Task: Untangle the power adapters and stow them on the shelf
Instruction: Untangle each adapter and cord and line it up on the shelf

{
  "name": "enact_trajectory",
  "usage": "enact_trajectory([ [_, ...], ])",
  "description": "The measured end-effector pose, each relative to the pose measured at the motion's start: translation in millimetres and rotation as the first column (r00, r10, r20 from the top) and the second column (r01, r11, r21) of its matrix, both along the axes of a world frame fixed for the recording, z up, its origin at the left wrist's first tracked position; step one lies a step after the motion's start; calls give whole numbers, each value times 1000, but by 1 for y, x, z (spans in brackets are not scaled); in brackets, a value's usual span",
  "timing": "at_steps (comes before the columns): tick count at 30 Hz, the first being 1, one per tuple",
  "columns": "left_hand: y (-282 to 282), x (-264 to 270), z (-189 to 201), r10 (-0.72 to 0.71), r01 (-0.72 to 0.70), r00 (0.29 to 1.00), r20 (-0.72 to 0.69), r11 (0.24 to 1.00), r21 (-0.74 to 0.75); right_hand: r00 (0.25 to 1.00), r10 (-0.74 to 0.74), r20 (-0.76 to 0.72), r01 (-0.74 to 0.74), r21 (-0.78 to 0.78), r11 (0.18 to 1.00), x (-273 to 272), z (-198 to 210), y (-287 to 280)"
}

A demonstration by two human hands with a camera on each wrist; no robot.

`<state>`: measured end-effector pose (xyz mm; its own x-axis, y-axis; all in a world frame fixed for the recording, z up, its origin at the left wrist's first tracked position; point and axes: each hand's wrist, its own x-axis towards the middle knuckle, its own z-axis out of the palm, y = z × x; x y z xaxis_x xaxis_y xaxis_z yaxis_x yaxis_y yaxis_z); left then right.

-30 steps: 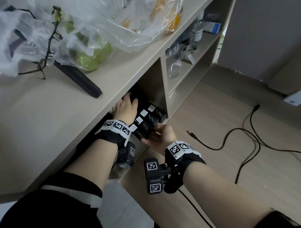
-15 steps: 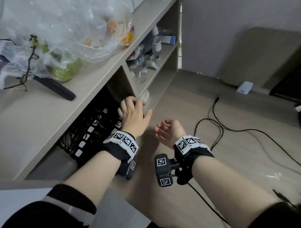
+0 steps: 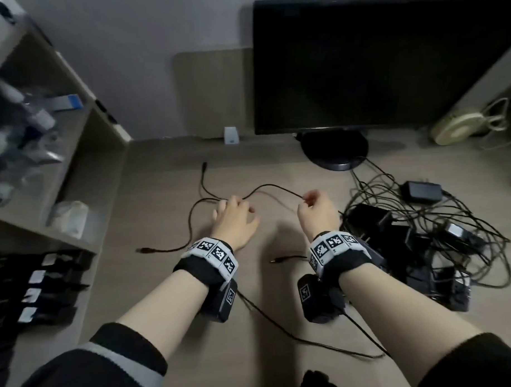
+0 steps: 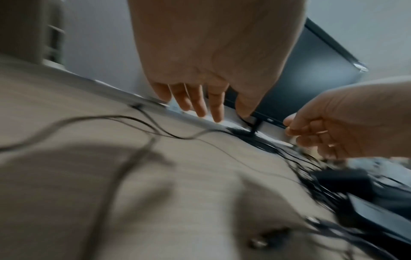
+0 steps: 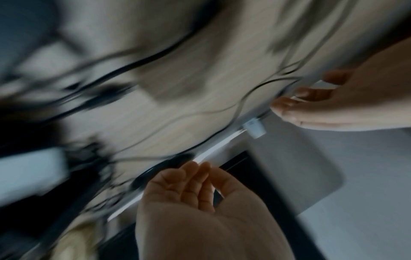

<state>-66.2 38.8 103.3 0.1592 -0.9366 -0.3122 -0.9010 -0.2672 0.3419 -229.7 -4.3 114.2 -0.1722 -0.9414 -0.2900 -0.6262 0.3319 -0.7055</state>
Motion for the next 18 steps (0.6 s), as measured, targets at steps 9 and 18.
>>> enact_trajectory([
  [9, -10, -119, -16, -476, 554, 817, -327, 804, 215, 842, 273, -466, -151, 282, 948, -117, -10, 8],
  [18, 18, -143, -25, -843, 822, 536, -33, 513, 247, 622, 539, -568, -310, 454, 836, -111, -15, 5],
])
